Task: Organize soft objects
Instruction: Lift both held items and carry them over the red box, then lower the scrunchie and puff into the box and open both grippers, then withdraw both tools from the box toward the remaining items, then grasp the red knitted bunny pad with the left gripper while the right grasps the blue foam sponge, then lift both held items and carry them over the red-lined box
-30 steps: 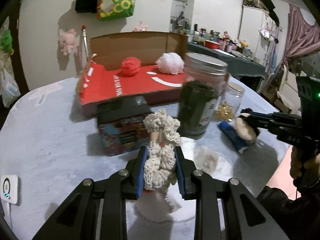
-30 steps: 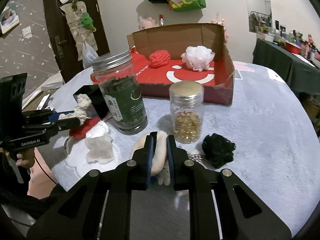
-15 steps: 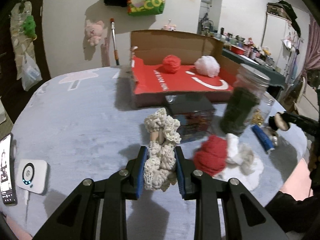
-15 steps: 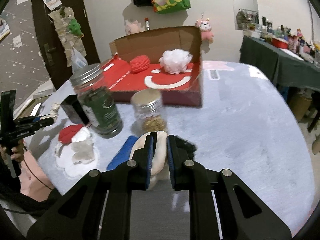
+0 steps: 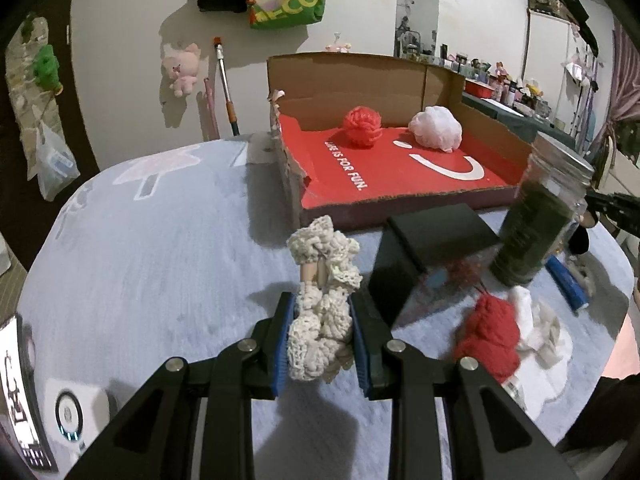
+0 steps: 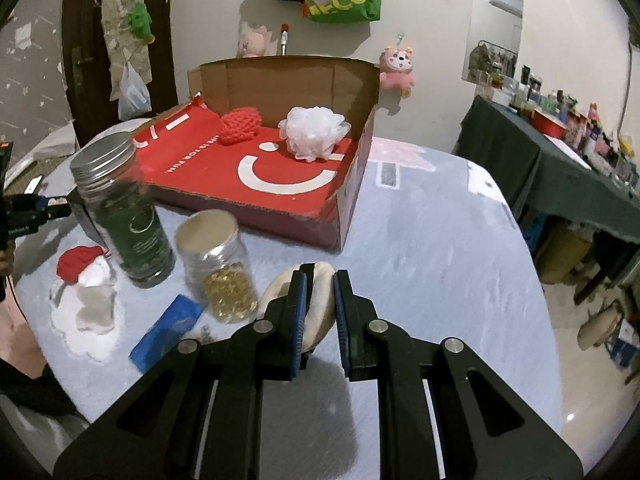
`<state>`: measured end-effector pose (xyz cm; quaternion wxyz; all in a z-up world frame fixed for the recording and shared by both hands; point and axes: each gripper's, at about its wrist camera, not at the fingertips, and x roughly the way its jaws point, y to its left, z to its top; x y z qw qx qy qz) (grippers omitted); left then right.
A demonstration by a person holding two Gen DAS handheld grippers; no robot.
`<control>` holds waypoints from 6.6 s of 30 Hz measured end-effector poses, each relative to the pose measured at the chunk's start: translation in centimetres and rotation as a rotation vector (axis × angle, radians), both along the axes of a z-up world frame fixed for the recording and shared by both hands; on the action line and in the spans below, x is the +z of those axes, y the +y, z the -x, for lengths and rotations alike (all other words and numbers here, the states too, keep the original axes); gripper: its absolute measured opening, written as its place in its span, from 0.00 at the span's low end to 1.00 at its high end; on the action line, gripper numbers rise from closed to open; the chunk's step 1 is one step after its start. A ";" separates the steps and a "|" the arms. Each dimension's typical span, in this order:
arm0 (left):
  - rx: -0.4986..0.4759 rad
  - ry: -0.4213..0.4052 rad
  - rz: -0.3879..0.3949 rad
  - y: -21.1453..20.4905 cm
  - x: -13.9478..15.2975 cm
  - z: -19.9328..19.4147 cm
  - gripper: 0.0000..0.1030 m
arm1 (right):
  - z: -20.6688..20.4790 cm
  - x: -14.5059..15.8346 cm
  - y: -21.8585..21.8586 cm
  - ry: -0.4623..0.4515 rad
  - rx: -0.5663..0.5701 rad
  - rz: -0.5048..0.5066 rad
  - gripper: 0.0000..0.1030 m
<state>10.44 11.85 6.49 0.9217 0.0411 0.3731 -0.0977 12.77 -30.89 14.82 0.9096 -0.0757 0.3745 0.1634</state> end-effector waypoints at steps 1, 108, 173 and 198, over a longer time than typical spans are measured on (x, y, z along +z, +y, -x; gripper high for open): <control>-0.008 -0.001 0.000 0.0 0.1 -0.4 0.27 | -0.4 0.1 0.1 -0.004 0.007 0.011 0.13; 0.016 -0.324 0.078 -10.0 12.1 2.8 1.00 | 3.6 12.0 9.4 -0.274 -0.016 -0.004 0.89; -0.042 -0.029 -0.016 -8.9 -2.1 3.9 0.89 | 6.7 -4.9 10.2 0.041 -0.047 -0.128 0.88; -0.151 -0.051 0.094 -9.4 -0.2 5.6 0.44 | 7.5 -4.1 10.0 0.007 0.003 -0.135 0.23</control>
